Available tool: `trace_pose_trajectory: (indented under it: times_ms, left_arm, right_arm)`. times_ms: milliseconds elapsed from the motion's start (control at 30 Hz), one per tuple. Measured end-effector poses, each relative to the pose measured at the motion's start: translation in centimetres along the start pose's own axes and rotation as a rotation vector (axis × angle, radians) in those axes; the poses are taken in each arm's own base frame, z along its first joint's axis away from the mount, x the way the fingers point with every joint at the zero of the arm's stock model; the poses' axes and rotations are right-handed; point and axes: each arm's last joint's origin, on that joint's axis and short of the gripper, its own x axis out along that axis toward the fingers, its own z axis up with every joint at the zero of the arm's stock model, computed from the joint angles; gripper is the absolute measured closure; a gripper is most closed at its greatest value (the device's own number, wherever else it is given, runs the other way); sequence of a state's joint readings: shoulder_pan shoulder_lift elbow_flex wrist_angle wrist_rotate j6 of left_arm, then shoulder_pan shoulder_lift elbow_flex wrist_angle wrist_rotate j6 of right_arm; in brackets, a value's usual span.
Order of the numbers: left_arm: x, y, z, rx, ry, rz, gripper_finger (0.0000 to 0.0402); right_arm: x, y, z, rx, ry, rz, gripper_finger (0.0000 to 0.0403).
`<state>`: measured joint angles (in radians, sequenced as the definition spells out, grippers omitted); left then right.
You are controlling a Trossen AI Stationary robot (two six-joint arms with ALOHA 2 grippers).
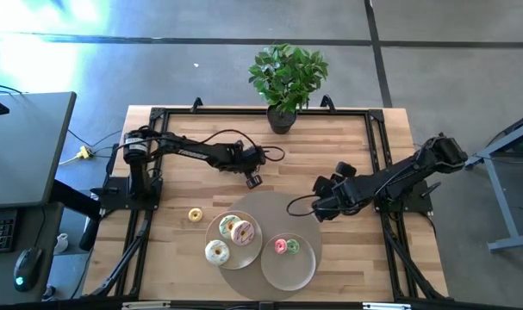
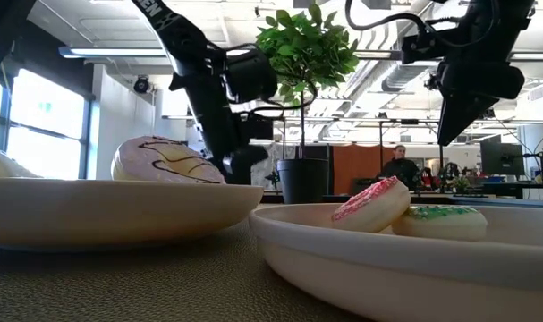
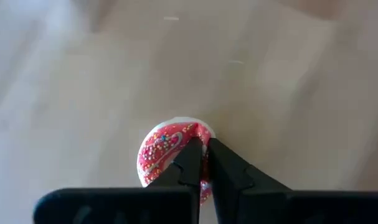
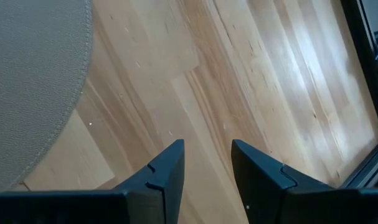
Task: Pick & Place donuts
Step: Put the small pink donut on the right white plate
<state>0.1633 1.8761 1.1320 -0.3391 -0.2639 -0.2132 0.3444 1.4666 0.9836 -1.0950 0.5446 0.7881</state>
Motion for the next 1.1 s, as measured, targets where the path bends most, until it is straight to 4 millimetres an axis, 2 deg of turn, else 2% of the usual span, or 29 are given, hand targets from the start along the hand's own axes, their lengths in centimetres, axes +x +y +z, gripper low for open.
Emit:
trace_pose_trajectory:
  times_ms: [100,200,267,367,467,567,767,900,1100]
  left_arm:
    - [-1.3,-0.7,0.7,0.003,-0.011,-0.157,0.0397]
    - [-3.4,-2.4,2.0,0.073,-0.095,-0.278,0.0396]
    - [-5.1,-4.2,2.6,0.114,-0.145,-0.333,0.0399]
    - [-7.6,-8.2,2.8,0.244,-0.222,-0.454,0.0399]
    - [-9.9,-12.3,1.5,0.397,-0.298,-0.474,0.0399]
    - [-10.3,-15.9,-0.1,0.377,-0.35,-0.457,0.0399]
    - [-12.0,-19.9,-2.8,0.246,-0.345,-0.556,0.0399]
    - [-11.5,-22.8,-5.4,0.309,-0.328,-0.606,0.0399]
    - [-11.0,-26.2,-8.1,0.322,-0.412,-0.618,0.0399]
  right_arm:
    - [-0.1,0.1,-0.1,-0.007,-0.01,-0.003,0.0274]
    - [-0.1,0.1,-0.1,-0.01,-0.023,-0.014,0.0274]
    - [-0.1,0.1,-0.1,-0.011,-0.034,-0.025,0.0274]
    - [-0.1,0.0,0.0,-0.01,-0.048,-0.04,0.0274]
    - [-0.1,-0.1,0.1,-0.012,-0.068,-0.062,0.0274]
    - [-0.1,-0.1,0.2,-0.015,-0.092,-0.085,0.0274]
    - [-0.1,-0.1,0.3,-0.005,-0.121,-0.098,0.0274]
    - [-0.1,0.0,0.5,0.014,-0.138,-0.086,0.0274]
    - [-0.2,0.5,1.2,0.065,-0.224,-0.072,0.0274]
